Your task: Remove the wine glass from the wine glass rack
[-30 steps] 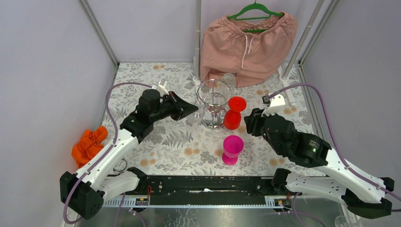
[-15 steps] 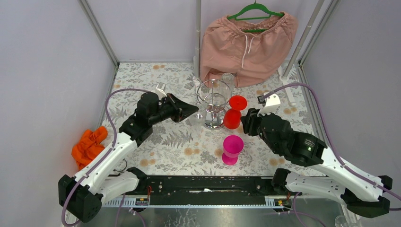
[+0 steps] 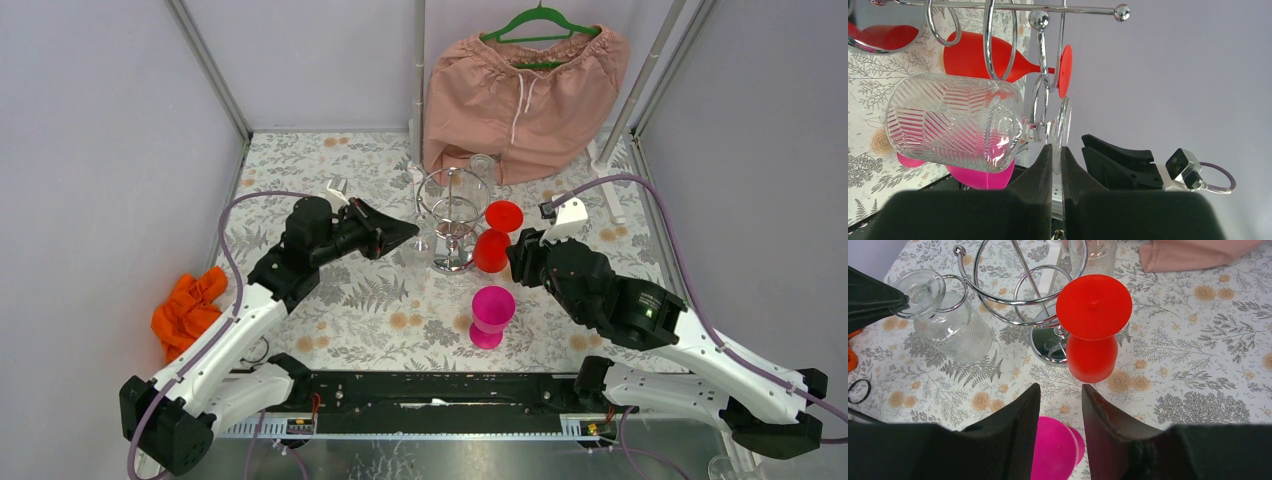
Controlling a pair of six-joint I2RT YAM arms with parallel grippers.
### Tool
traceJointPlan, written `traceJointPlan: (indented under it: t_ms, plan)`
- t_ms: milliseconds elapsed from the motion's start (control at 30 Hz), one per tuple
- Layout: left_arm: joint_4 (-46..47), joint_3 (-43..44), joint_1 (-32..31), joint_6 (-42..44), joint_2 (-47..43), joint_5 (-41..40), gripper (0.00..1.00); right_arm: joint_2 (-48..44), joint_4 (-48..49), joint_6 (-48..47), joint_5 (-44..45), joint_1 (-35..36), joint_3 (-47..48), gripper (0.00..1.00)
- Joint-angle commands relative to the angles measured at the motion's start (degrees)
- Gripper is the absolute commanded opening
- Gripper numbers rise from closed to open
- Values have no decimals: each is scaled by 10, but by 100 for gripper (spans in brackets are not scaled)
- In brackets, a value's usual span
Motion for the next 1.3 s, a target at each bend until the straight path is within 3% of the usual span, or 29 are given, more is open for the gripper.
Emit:
traceJointPlan:
  t_ms: [0, 667, 1033, 1267]
  plan:
    - [21, 10, -8, -15, -19, 17, 0, 1, 22, -11, 3, -2, 0, 43]
    - [-56, 25, -8, 11, -80, -8, 0, 16, 32, -7, -11, -2, 2, 43]
    - [-139, 106, -7, 40, -125, -39, 0, 15, 45, 8, -22, -2, -5, 41]
    - [-144, 187, -8, 98, -119, -46, 0, 16, 60, 21, -37, -3, -6, 40]
